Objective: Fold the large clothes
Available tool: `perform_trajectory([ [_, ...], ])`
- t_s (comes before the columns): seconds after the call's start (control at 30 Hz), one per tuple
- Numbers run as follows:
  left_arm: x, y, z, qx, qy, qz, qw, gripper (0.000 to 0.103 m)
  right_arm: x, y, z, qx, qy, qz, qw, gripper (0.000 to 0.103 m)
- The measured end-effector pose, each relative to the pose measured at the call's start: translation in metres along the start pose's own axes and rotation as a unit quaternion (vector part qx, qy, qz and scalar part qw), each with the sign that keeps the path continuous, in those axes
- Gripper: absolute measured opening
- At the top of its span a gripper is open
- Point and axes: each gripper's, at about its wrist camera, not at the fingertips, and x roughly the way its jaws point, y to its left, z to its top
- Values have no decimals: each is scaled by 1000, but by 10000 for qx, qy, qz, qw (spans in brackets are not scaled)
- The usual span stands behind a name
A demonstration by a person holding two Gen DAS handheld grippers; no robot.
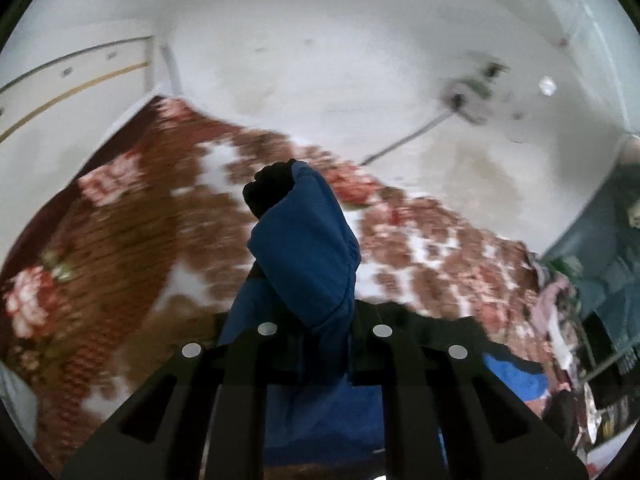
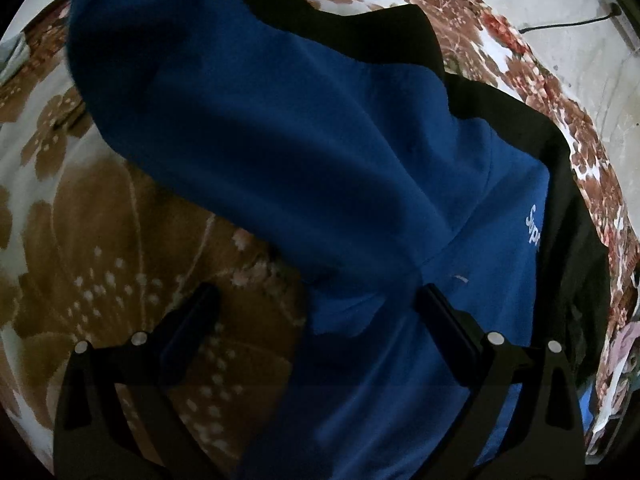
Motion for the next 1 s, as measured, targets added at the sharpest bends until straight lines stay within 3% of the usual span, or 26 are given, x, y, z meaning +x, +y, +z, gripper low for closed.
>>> perform_trajectory([
  [0.17,19,-85,-1,10,-123,-553,9984,12,2,-4,-4,54,-77,227,9997,98],
  [0.5,80,-262,-47,542,282,-1232,9905,12,-5,-3,-14,108,-165,405,9990,98],
  [0.67,120,-322,-91,752,661,-1360,9856,12,-7,-8,-22,122,-254,618,9977,98],
  [0.87,183,-386,-161,1248,1367,-1364,9732,12,-10,-10,-36,201,-467,811,9954,99],
  [1.0,238,-409,-204,1332,1898,-1036,9672,12,-12,-14,-43,67,-605,1030,9928,99],
])
